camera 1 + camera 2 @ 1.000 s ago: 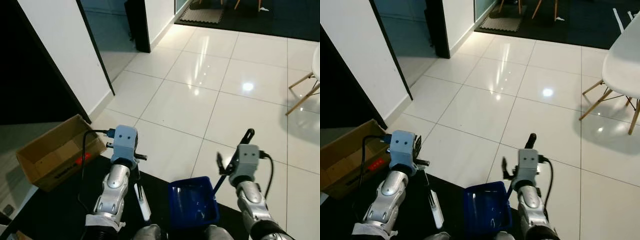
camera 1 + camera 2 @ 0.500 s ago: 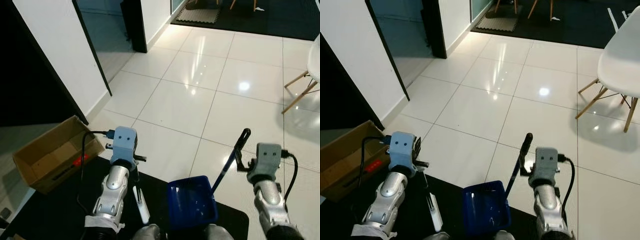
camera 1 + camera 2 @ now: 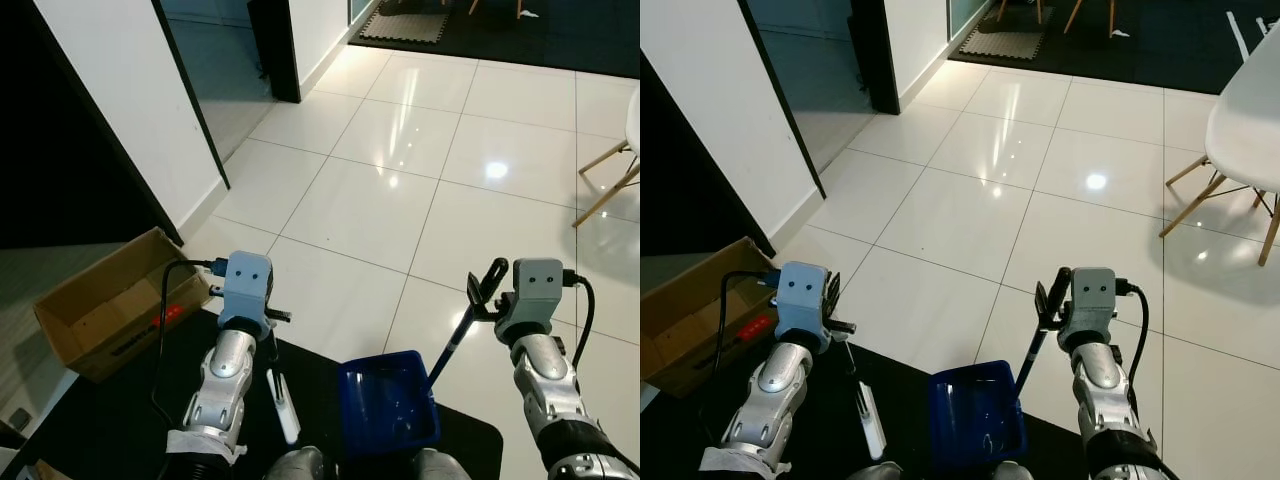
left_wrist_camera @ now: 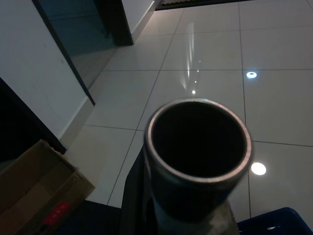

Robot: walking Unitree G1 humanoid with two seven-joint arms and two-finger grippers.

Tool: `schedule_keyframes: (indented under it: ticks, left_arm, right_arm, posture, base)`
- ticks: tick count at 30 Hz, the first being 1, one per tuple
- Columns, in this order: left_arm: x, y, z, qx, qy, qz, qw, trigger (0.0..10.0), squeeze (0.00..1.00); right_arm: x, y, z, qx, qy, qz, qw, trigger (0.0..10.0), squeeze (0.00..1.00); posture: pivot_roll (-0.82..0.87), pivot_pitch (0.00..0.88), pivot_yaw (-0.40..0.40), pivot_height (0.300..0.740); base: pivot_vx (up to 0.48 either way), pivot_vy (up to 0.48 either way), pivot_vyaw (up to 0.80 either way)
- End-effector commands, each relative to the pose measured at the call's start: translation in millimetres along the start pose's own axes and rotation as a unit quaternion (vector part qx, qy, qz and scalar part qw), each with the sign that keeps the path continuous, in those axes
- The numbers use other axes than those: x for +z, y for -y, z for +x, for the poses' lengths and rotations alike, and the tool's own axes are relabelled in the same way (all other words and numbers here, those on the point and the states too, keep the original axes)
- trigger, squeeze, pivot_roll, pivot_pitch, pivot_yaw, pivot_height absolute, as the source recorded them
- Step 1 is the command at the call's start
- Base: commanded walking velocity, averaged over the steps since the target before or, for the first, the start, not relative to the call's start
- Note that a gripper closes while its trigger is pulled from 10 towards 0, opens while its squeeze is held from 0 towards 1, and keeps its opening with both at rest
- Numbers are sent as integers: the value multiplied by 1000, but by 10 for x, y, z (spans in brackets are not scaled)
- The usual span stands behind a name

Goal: Sweep floor

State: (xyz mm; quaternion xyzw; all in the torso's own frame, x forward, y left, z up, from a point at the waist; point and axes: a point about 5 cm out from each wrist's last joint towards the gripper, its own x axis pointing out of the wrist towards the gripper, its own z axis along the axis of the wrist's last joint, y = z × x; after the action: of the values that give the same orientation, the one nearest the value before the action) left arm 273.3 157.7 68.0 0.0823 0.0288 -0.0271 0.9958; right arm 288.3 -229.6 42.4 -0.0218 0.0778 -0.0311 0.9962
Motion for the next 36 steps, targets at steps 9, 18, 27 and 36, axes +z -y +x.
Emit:
schedule_keyframes:
  ticks: [9,18,27,36]
  left_arm:
    - [44,-36,7,2,9,9,1000,10000,0]
    - [44,-36,27,4,9,8,1000,10000,0]
    - [39,-55,34,18,-1,-3,1000,10000,0]
    - [359,-298,192,78,19,-48,996,10000,0]
  right_arm:
    - [-59,76,-27,16,-21,-1,1000,0,0]
    - [-70,71,-20,46,-31,1,998,0,0]
    - [124,70,42,58,12,2,998,510,0]
    - [842,-109,238,66,140,29,988,10000,0]
  posture:
    - [-10,59,77,740]
    - [-12,47,69,740]
    - [-11,42,65,740]
    - [-9,42,64,740]
  base:
    - [0,0,0]
    - [0,0,0]
    - [0,0,0]
    - [0,0,0]
